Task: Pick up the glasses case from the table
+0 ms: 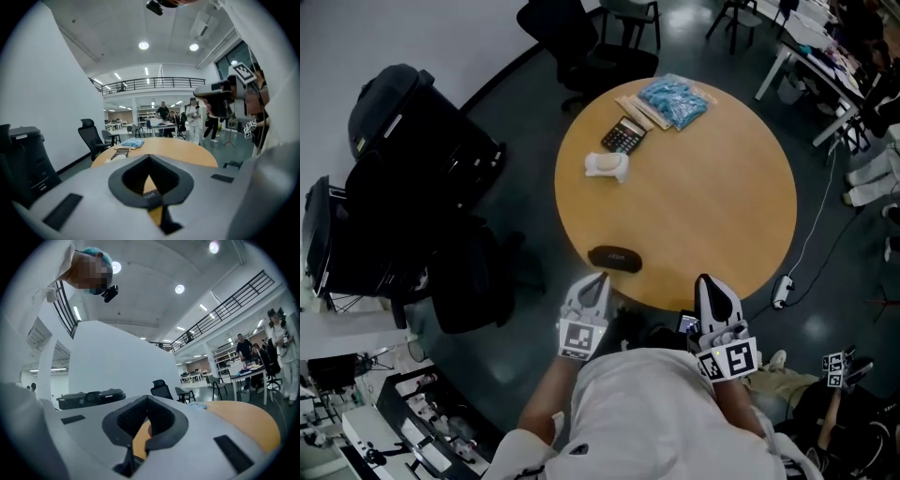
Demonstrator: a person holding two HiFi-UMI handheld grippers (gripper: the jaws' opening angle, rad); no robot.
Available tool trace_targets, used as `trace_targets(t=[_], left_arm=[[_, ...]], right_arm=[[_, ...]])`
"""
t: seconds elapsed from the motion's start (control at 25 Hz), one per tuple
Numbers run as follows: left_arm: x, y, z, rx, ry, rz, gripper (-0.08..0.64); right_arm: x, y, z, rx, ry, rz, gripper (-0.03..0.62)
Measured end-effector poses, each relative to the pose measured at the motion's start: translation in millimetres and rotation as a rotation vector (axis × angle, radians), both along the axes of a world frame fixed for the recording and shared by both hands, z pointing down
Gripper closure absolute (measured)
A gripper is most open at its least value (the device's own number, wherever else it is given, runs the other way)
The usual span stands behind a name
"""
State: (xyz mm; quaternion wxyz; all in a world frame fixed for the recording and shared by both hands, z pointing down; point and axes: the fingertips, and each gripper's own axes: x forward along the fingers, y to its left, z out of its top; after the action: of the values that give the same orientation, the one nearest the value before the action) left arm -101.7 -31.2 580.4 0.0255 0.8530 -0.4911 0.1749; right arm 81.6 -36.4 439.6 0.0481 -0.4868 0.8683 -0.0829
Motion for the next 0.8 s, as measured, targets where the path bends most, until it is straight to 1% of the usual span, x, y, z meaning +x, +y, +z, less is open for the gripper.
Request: trace_targets(t=[0.12, 0.24, 0.28, 0.32, 0.36, 0.4, 0.48, 0.56, 0.6, 0.64, 0.72, 0.8], left_arm=[[-7, -19, 33, -0.077, -0.073, 0.082, 0.554], [-6, -34, 75, -0.212, -0.153, 0.200, 0.552], [-3, -40, 88, -0.258, -0.186, 0.250, 0.536], [1, -45, 101, -0.300, -0.229, 0.302, 0.483], [4, -48, 115, -0.339, -0.285, 0.359, 0.413], [7, -50, 130, -0.377, -0.354, 0.420, 0.360], [10, -51, 161, -0.461, -0.511, 0.549, 0.285], [11, -50, 194, -0.537, -0.676, 0.670, 0.245], [11, -50, 207, -0.556, -0.748, 0.724, 0.232], [13, -51, 218, -0.565, -0.804, 0.771, 0.232], [18, -50, 235, -0.590, -0.879, 0.853, 0.232], [20, -46, 252, -0.642, -0.930, 0.922, 0.232]], right_arm=[[-3, -19, -2, -0.007, 0.009, 0.028, 0.577], [1, -34, -1, -0.020, 0.019, 0.050, 0.577], [3, -38, -1, -0.023, 0.022, 0.053, 0.577], [5, -42, 0, -0.025, 0.025, 0.055, 0.577], [7, -46, 1, -0.029, 0.029, 0.056, 0.577], [8, -50, 2, -0.033, 0.030, 0.056, 0.577], [12, -56, 3, -0.041, 0.026, 0.059, 0.577], [16, -63, 5, -0.049, 0.025, 0.063, 0.577], [18, -67, 6, -0.055, 0.023, 0.064, 0.577], [19, -69, 8, -0.060, 0.020, 0.065, 0.577], [19, -71, 12, -0.066, 0.015, 0.064, 0.577], [21, -70, 17, -0.077, 0.015, 0.061, 0.577]])
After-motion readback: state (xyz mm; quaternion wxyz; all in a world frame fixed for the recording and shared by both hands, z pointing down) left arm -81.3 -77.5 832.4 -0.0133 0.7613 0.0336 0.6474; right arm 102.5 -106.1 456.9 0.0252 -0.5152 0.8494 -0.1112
